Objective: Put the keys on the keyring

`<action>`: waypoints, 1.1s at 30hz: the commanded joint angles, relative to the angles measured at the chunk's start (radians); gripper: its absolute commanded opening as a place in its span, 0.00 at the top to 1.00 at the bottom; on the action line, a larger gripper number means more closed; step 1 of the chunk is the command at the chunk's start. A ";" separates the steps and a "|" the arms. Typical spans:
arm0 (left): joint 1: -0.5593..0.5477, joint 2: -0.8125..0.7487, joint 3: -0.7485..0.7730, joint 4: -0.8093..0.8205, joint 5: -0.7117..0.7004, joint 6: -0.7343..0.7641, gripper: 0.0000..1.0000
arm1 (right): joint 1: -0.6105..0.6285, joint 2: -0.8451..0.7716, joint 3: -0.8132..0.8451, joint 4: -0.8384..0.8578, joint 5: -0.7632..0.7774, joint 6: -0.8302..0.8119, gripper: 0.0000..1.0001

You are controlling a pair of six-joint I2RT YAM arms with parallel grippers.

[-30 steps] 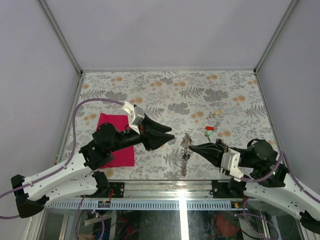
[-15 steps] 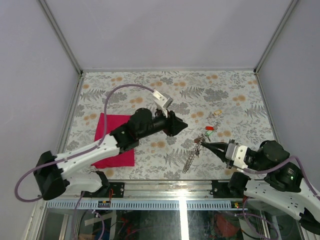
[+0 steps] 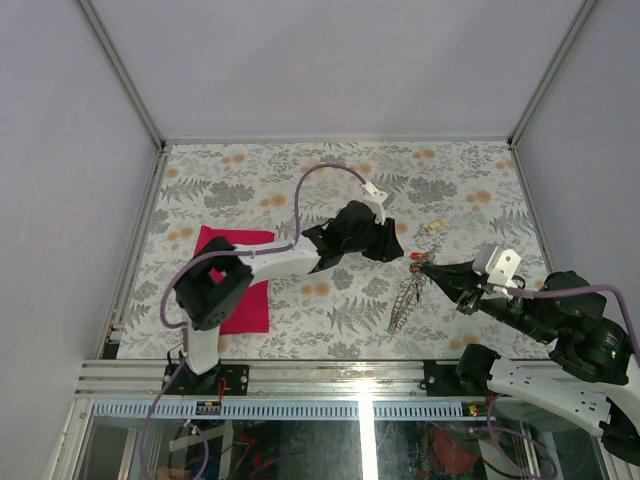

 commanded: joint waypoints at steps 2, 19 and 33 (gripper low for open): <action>-0.042 0.148 0.121 -0.013 -0.039 -0.082 0.61 | 0.006 0.025 0.027 0.059 0.092 0.108 1.00; -0.157 0.294 0.272 -0.203 -0.401 -0.213 0.41 | 0.006 0.044 0.005 0.094 0.117 0.173 1.00; -0.190 0.403 0.382 -0.274 -0.479 -0.257 0.49 | 0.007 0.034 -0.013 0.108 0.113 0.197 1.00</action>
